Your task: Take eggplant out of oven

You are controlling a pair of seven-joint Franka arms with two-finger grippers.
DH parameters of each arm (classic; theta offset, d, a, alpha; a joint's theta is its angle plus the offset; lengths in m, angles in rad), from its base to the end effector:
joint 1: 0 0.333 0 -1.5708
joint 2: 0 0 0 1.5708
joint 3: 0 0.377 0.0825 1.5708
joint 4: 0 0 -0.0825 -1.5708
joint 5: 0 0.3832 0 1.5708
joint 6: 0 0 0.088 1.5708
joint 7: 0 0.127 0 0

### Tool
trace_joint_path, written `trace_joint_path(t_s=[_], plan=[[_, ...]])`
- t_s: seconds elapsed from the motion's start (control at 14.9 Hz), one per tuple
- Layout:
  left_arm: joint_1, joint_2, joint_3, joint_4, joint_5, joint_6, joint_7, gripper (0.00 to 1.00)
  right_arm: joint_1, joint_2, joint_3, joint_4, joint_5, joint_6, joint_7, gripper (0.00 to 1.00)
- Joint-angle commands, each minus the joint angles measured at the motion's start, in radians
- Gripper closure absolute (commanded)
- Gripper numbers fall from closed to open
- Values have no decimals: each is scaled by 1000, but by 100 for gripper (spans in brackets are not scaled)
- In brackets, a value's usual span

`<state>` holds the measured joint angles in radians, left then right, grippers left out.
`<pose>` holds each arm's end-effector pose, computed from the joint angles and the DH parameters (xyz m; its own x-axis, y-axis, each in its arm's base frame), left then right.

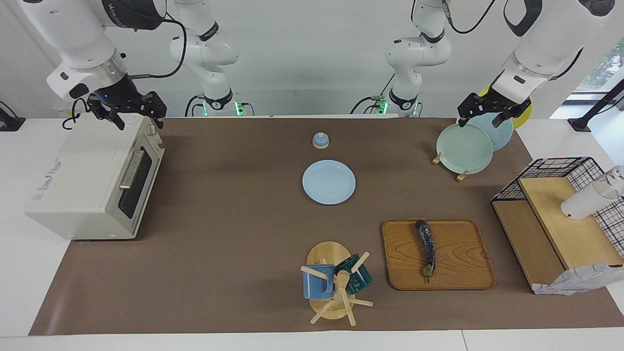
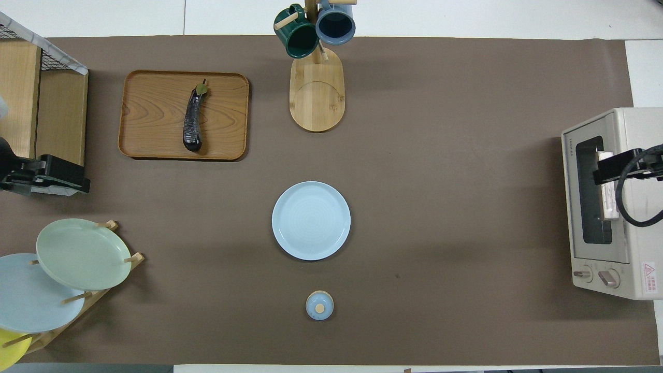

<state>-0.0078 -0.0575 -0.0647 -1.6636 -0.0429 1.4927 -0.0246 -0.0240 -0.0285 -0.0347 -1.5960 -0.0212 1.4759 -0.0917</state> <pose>0.5178 -0.0445 0.6469 0.9922 -0.0502 -0.1141 -0.0464 -0.9983 0.0363 0.5296 -0.0343 0.6615 0.9952 0.0313 -0.0929 0.0326 -0.9994 0.0117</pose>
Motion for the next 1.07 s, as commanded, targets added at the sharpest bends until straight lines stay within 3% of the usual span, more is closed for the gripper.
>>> trace_joint_path(t_s=[0.0, 0.33, 1.0], plan=[[-32, -65, 16, -116, 18, 90, -29, 0, -16, -2, 6, 1, 1, 29, 3, 0], [-73, -2, 69, 28, 21, 9, -24, 0, -5, -2, 7, 1, 0, 30, 9, 0], [-70, -7, 62, 19, 66, 11, 58, 0, -33, -5, 7, -7, 0, 30, 9, 0]])
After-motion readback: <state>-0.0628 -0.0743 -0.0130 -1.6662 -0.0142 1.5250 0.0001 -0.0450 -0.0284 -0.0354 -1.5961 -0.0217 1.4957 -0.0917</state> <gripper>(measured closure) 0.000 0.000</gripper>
